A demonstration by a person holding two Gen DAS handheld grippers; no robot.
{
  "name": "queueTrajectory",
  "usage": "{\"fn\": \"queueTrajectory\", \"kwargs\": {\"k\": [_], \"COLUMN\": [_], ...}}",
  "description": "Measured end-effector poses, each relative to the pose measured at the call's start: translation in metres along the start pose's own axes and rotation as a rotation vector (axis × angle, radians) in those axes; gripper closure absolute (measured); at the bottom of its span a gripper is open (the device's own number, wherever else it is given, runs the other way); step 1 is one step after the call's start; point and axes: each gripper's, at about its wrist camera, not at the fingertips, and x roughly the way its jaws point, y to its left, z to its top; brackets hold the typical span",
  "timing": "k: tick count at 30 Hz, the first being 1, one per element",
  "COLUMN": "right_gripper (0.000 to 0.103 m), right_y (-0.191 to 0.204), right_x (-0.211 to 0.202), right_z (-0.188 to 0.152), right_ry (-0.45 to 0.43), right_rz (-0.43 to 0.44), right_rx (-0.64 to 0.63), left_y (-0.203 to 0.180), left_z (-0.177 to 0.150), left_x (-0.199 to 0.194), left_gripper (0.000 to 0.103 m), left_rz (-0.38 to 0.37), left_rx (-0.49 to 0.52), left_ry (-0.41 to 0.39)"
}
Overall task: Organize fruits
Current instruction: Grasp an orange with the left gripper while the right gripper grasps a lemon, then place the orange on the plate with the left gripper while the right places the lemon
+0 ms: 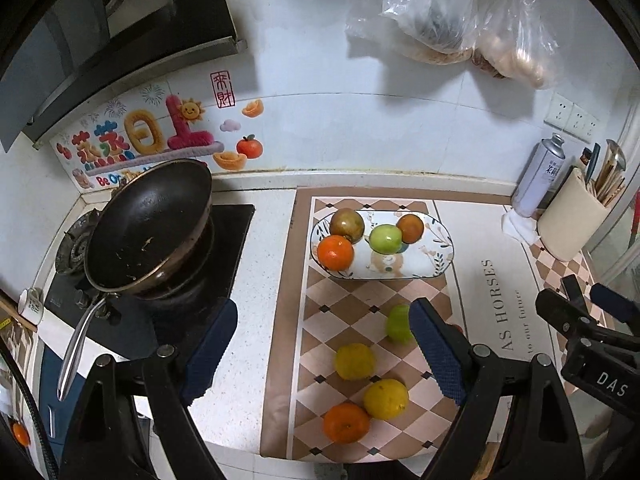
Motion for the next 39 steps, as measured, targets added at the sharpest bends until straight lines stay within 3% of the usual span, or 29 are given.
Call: {"fn": "queueTrajectory", "kwargs": {"k": [4, 6, 11, 16, 18, 20, 21, 25, 29, 35, 36, 38, 39], "right_gripper": [0.008, 0.008, 0.008, 0.010, 0.015, 0.034, 0.037, 0.037, 0.037, 0.037, 0.037, 0.036, 0.036], "right_y": [-0.003, -0.003, 0.001, 0.016, 0.024, 0.033, 0.035, 0.026, -0.007, -0.030, -0.030, -0.030, -0.030], "right_x": [0.032, 0.066, 0.154, 0.221, 0.236, 0.248, 0.250, 0.242, 0.232, 0.230, 0.231, 0.230, 0.230], "right_z": [-0.017, -0.034, -0.079, -0.113, -0.120, -0.128, -0.130, -0.127, -0.122, -0.120, -0.121, -0.122, -0.122], "right_ry": [0.122, 0.236, 0.483, 0.647, 0.673, 0.705, 0.707, 0.670, 0.635, 0.629, 0.631, 0.625, 0.626], "right_rz": [0.124, 0.193, 0.301, 0.356, 0.368, 0.372, 0.362, 0.295, 0.210, 0.160, 0.158, 0.156, 0.155], "right_rx": [0.045, 0.065, 0.146, 0.202, 0.200, 0.178, 0.158, 0.113, 0.117, 0.107, 0.107, 0.112, 0.117], "left_y": [0.002, 0.005, 0.019, 0.038, 0.045, 0.047, 0.048, 0.039, 0.015, -0.020, -0.025, -0.031, -0.032], "left_z": [-0.009, -0.017, -0.044, -0.076, -0.089, -0.098, -0.103, -0.115, -0.129, -0.151, -0.154, -0.157, -0.158], "left_x": [0.012, 0.026, 0.073, 0.116, 0.130, 0.138, 0.142, 0.153, 0.165, 0.191, 0.194, 0.198, 0.200], "left_gripper": [0.014, 0.000, 0.000, 0.000, 0.000, 0.001, 0.001, 0.001, 0.001, 0.002, 0.007, 0.035, 0.041], "left_rz": [-0.035, -0.034, 0.023, 0.068, 0.072, 0.060, 0.051, 0.011, -0.048, -0.117, -0.127, -0.141, -0.132], "left_rx": [-0.008, -0.015, -0.024, -0.052, -0.073, -0.093, -0.103, -0.097, -0.049, 0.023, 0.036, 0.057, 0.064], "left_ry": [0.074, 0.125, 0.264, 0.408, 0.461, 0.504, 0.523, 0.571, 0.635, 0.718, 0.720, 0.720, 0.723]}}
